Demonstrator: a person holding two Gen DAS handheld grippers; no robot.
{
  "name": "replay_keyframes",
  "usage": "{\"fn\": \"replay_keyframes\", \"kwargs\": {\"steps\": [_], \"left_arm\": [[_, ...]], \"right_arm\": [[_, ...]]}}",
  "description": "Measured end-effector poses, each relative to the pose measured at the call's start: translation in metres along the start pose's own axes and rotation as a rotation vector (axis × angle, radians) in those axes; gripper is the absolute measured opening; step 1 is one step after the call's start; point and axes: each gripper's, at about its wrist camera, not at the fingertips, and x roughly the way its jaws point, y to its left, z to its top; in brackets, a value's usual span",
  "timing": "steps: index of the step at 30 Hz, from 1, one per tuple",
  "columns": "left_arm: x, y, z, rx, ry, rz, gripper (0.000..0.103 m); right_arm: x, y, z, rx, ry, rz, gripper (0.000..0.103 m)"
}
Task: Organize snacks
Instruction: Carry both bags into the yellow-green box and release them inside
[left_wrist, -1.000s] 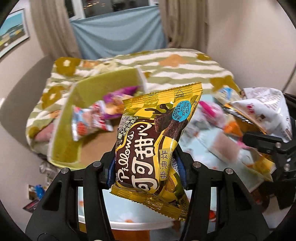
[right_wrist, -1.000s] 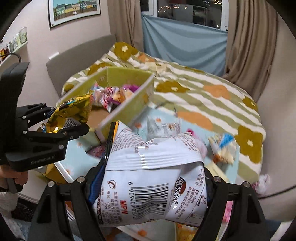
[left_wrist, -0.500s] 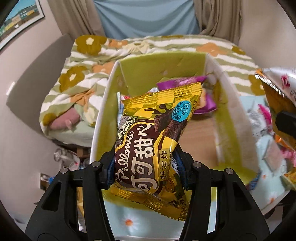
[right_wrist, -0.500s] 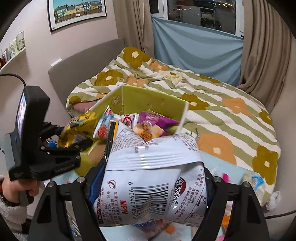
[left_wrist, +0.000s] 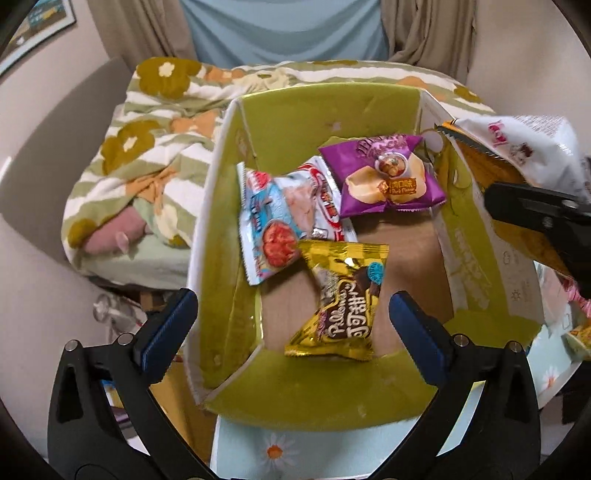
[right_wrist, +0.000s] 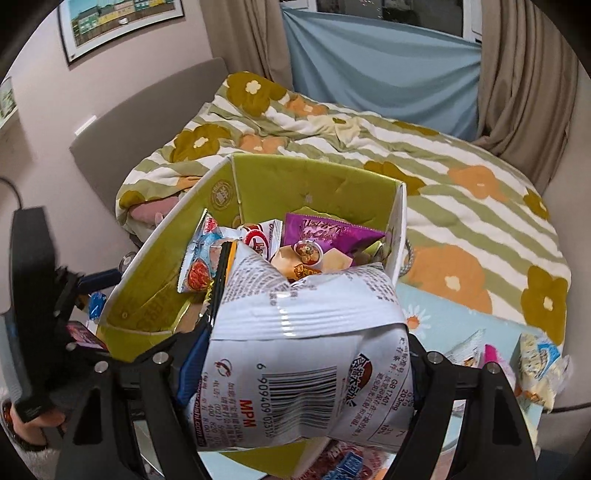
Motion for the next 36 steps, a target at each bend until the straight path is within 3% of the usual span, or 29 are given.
{"fn": "replay_keyframes", "kwargs": {"steps": [13,16,18,26,36], "left_arm": [[-0.004,0.027,-0.003,-0.047,-0.008,0.009,0.103],[-0.002,0.027,-0.008,-0.063,-0.001,0.029,0.103],[-0.002,0.026,-0.012,-0.076,0.006,0.035,0.103],[-0.009,0.020,-0.019,-0.093,0.008,0.041,0.103],[-0.056,0.013,-0.007,-0.094,-0.093,0.039,0.103]], "right_arm": [[0.046,0.024,0.011,0.035,0.071,0.051,0.081],[0.053,0.021,0.008,0.046,0.077,0.057,0.089],[0.054,0.018,0.006,0.066,0.077,0.074,0.102],[0.035,0.013,-0.006,0.056,0.029,0.067,0.103],[-0.018,0.018,-0.003,0.014,-0.063,0.078,0.103]]}}
